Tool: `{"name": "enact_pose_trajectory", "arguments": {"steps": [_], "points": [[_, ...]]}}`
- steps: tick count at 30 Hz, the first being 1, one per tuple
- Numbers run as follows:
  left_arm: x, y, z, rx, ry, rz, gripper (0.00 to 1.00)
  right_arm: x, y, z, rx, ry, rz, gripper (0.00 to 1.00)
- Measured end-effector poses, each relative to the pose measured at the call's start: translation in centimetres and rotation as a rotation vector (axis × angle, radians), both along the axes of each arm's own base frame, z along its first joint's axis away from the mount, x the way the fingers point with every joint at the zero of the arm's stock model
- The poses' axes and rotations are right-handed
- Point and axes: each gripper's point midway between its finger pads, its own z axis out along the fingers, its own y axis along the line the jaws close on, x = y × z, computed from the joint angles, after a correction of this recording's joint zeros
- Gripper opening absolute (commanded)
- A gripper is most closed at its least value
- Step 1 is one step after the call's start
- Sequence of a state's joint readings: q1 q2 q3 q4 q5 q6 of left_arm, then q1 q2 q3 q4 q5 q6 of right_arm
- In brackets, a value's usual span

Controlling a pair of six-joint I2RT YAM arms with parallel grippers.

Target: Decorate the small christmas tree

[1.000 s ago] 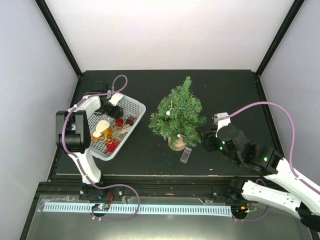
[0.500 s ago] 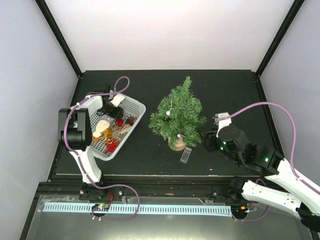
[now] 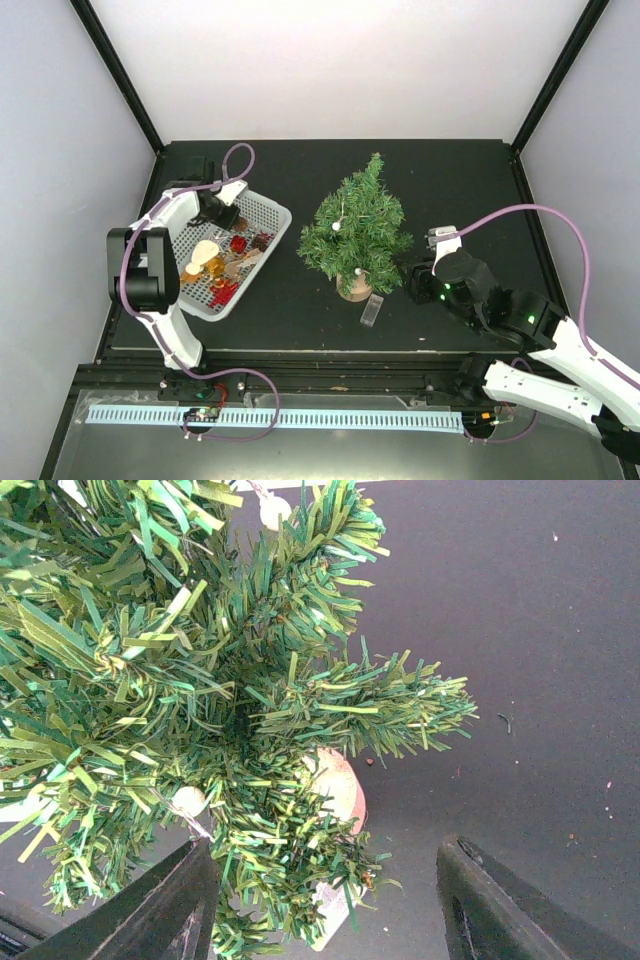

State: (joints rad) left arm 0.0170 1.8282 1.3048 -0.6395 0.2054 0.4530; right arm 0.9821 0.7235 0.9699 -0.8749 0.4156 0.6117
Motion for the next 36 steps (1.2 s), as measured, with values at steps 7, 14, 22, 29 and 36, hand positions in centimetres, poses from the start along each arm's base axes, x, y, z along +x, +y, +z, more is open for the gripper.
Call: {"name": "enact_pose_trajectory", "arguments": {"steps": [7,14,22,29,36], "points": [[0.1,0.2,2.5,-0.002,-0.063,-0.005,0.59,-0.1,0.0,0.1,0.005,-0.002,0.001,0.61],[-0.2,0.0,1.9,-0.012,-0.035,-0.006,0.63,-0.2,0.1,0.1,0.018,0.008,0.001,0.61],[-0.5,0.0,-1.7,-0.01,0.056,-0.004,0.64,-0.2,0.0,0.1,0.022,0.009,-0.001,0.61],[0.6,-0.2,-2.3,-0.001,0.063,-0.004,0.63,-0.1,0.2,-0.1,0.016,0.013,-0.001,0.61],[1.2,-0.3,-2.5,-0.003,0.063,0.001,0.6,0.0,0.3,-0.5,0.005,0.019,-0.001,0.61]]}}
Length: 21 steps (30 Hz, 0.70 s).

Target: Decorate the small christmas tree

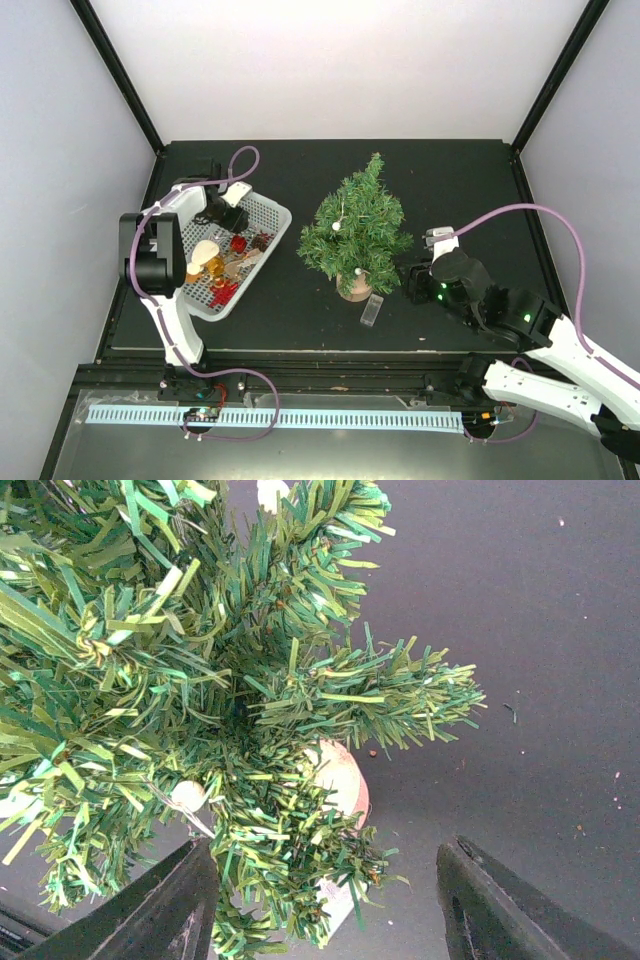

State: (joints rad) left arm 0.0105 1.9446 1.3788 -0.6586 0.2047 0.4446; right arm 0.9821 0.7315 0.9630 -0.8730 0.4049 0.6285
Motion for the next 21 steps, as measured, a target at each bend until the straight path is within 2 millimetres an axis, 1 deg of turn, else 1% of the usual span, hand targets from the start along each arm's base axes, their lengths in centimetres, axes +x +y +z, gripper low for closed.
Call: {"name": "enact_pose_trajectory", "arguments": {"steps": [2,5,6,14,18,21], "points": [[0.0,0.0,-0.3,0.0,0.006,-0.001,0.57,0.0,0.0,-0.1,-0.004,0.003,-0.001,0.61],[0.0,-0.1,-0.6,0.0,0.015,-0.002,0.47,0.1,0.1,-0.2,-0.006,0.004,0.0,0.61],[0.0,-0.1,-0.7,0.0,0.016,-0.004,0.46,0.1,0.1,-0.2,-0.006,0.004,-0.001,0.61],[0.0,-0.2,-0.7,-0.001,0.015,-0.005,0.4,0.3,0.4,-0.3,-0.009,0.007,0.0,0.61],[0.0,-0.2,-0.1,-0.001,0.003,-0.005,0.4,0.3,0.4,-0.3,-0.008,0.006,0.0,0.61],[0.0,-0.1,0.7,-0.001,-0.015,-0.003,0.4,0.3,0.4,-0.3,-0.007,0.006,0.0,0.61]]}}
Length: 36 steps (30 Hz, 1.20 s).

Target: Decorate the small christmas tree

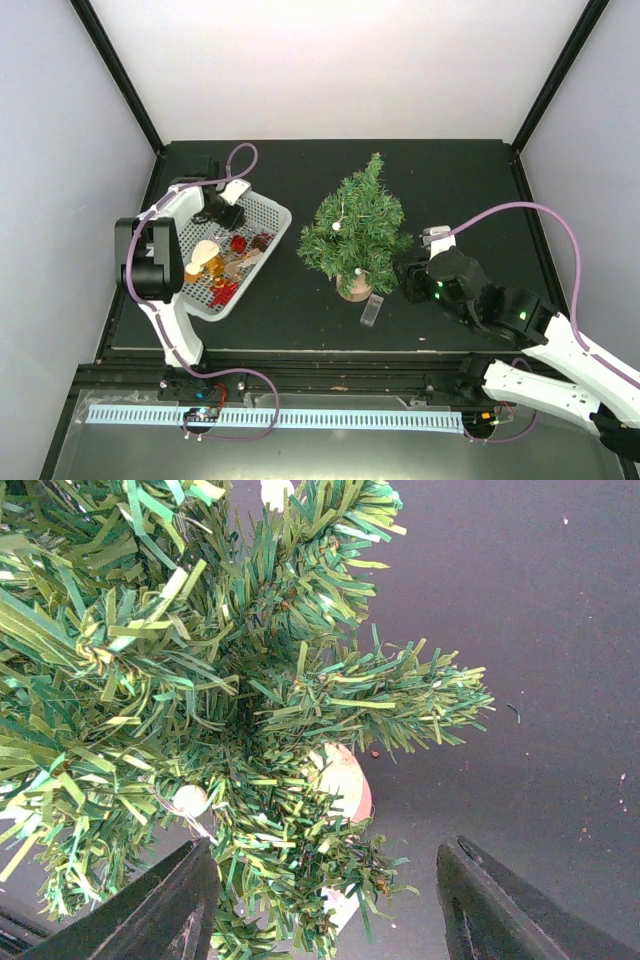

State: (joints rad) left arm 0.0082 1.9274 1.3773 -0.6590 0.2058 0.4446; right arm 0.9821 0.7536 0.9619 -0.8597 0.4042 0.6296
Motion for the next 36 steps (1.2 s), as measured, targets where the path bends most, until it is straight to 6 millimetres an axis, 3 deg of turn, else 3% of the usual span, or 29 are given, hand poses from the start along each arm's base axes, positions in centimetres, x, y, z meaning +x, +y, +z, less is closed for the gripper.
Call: {"name": "enact_pose_trajectory", "arguments": {"steps": [9,15,19,24,28,31,36], "points": [[-1.5,1.4,5.9,-0.002,-0.113,0.014,0.41,0.0,0.0,0.0,0.001,0.001,0.002,0.61],[-5.0,0.6,9.6,-0.045,-0.15,-0.014,0.42,-0.1,-0.2,0.3,0.01,-0.006,0.001,0.61],[-7.7,-1.9,14.3,-0.086,-0.237,-0.085,0.43,-0.2,-0.5,0.3,0.005,-0.009,-0.006,0.61],[-13.1,-7.9,21.0,-0.164,-0.382,-0.287,0.45,-0.3,-1.2,-0.1,-0.019,-0.001,-0.025,0.61],[-16.1,-11.3,25.2,-0.226,-0.462,-0.417,0.45,-0.4,-1.5,-0.1,-0.01,0.001,-0.041,0.61],[-17.1,-13.1,26.8,-0.262,-0.489,-0.475,0.45,-0.4,-1.7,0.0,0.002,0.003,-0.048,0.61],[-17.9,-15.5,26.1,-0.306,-0.437,-0.536,0.45,-0.5,-1.8,-0.2,0.006,0.015,-0.058,0.61]]}}
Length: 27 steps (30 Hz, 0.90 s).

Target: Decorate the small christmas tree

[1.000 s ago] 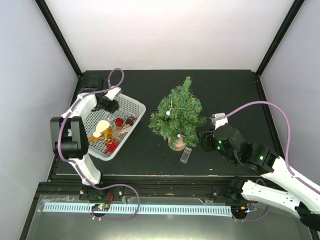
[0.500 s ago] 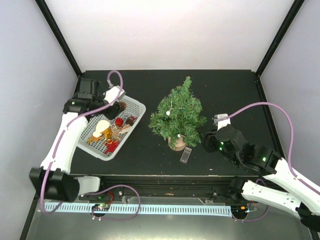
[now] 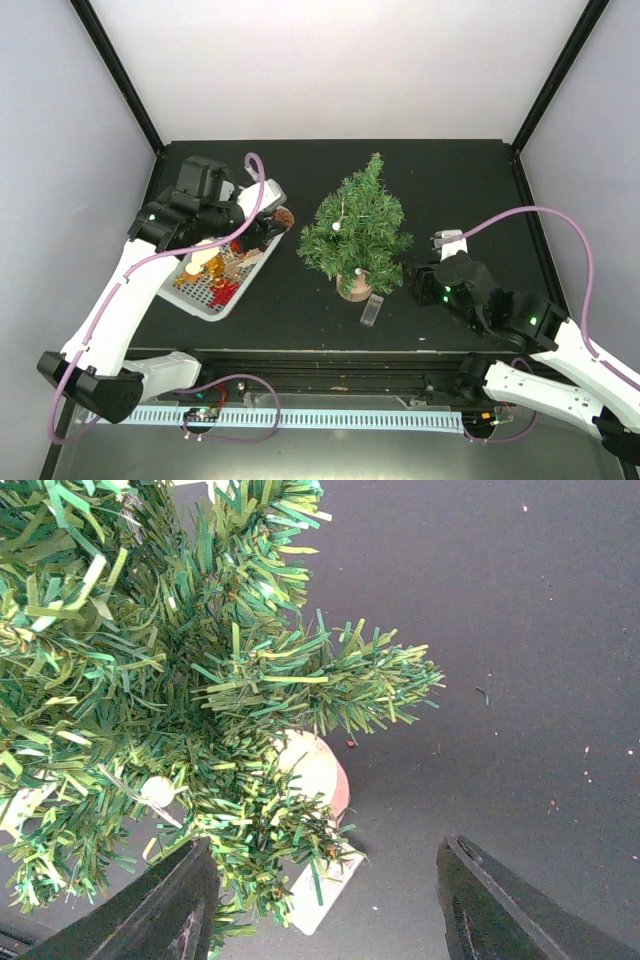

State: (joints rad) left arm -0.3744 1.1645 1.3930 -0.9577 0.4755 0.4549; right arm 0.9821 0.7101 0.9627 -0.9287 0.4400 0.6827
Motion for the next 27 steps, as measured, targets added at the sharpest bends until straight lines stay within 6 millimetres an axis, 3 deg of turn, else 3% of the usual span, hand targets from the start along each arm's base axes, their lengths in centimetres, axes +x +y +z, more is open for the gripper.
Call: {"name": "enact_pose_trajectory", "arguments": {"steps": [6,12,27], "points": [[-0.5,-1.9,-0.9,-0.022,0.069,-0.067,0.44,0.0,-0.1,-0.1,-0.004,0.004,-0.006,0.61],[-1.0,-2.9,0.3,-0.073,0.086,-0.114,0.44,0.1,0.0,-0.3,-0.012,0.009,-0.005,0.61],[-1.5,-3.6,0.6,-0.106,0.123,-0.141,0.43,0.1,0.1,-0.4,-0.017,0.013,-0.005,0.61]]}}
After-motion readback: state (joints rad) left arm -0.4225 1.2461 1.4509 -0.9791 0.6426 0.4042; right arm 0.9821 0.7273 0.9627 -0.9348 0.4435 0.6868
